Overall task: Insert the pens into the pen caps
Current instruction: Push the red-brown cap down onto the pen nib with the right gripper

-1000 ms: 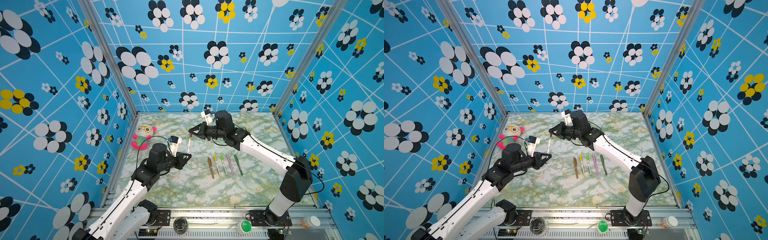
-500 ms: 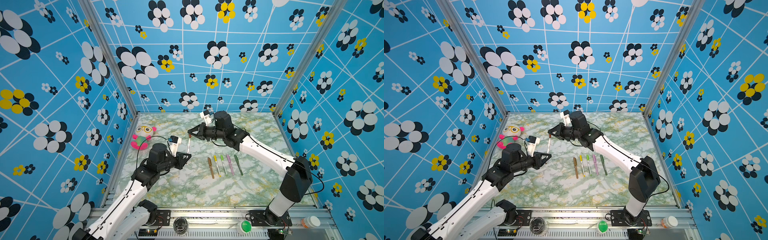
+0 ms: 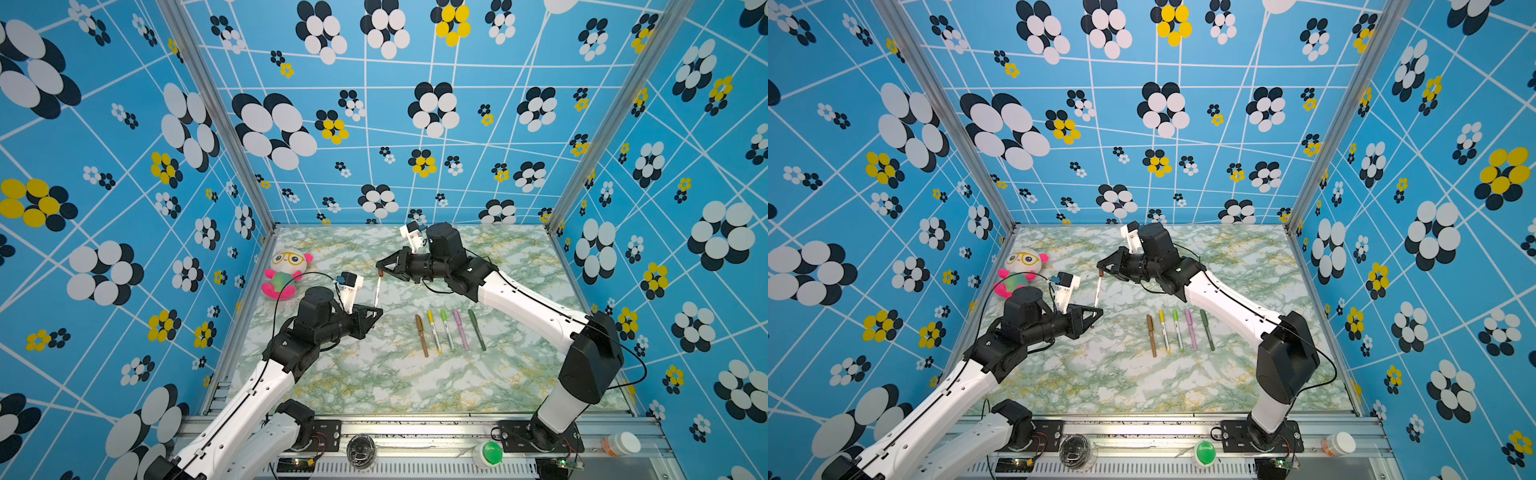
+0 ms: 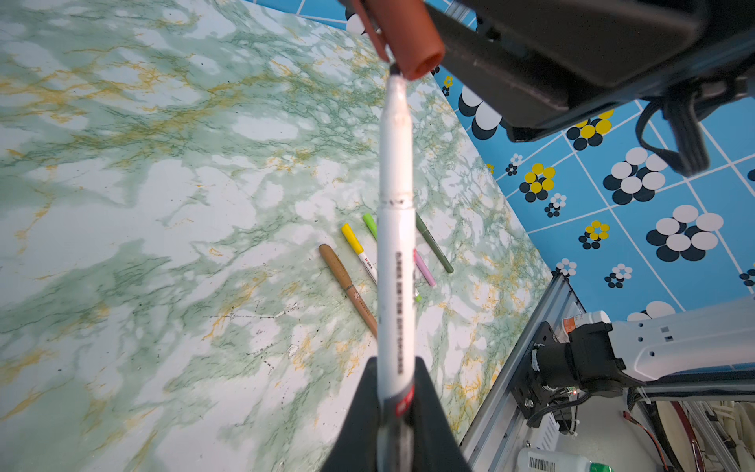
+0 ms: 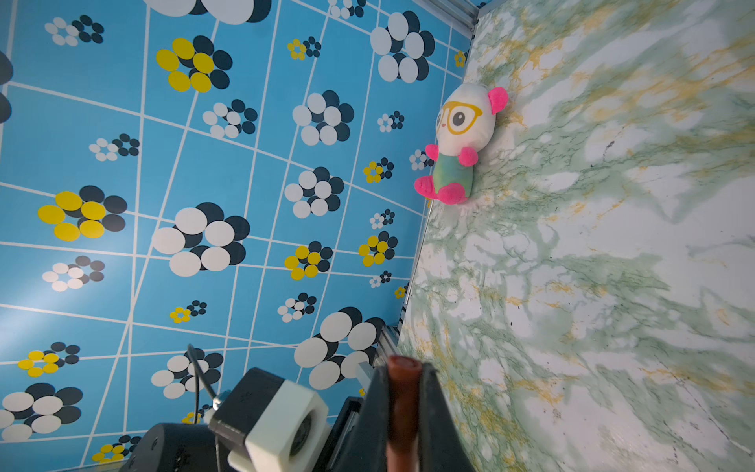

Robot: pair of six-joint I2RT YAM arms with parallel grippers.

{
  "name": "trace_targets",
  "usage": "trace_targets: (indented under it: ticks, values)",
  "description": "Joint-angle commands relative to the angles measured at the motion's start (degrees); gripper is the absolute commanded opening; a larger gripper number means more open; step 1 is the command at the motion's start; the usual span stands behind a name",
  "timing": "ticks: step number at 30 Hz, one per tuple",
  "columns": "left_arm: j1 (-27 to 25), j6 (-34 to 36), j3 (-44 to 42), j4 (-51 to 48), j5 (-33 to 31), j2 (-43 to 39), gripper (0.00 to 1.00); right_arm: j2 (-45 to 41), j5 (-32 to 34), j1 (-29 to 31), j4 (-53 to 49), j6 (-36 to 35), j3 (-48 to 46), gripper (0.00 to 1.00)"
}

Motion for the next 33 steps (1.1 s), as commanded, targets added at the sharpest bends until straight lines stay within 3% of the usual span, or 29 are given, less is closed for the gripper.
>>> trace_targets:
  ticks: [1, 33]
  values:
    - [-0.47, 0.79, -0.70, 1.29, 0.85, -0.01, 0.00, 1.28, 0.75, 0.31, -0.81, -0.87, 1.82, 0.00]
    - [-0.80, 0.32, -0.97, 1.99, 0.68, -0.06, 0.00, 3.02, 1.05, 0.48, -0.63, -0.75, 3.73, 0.00]
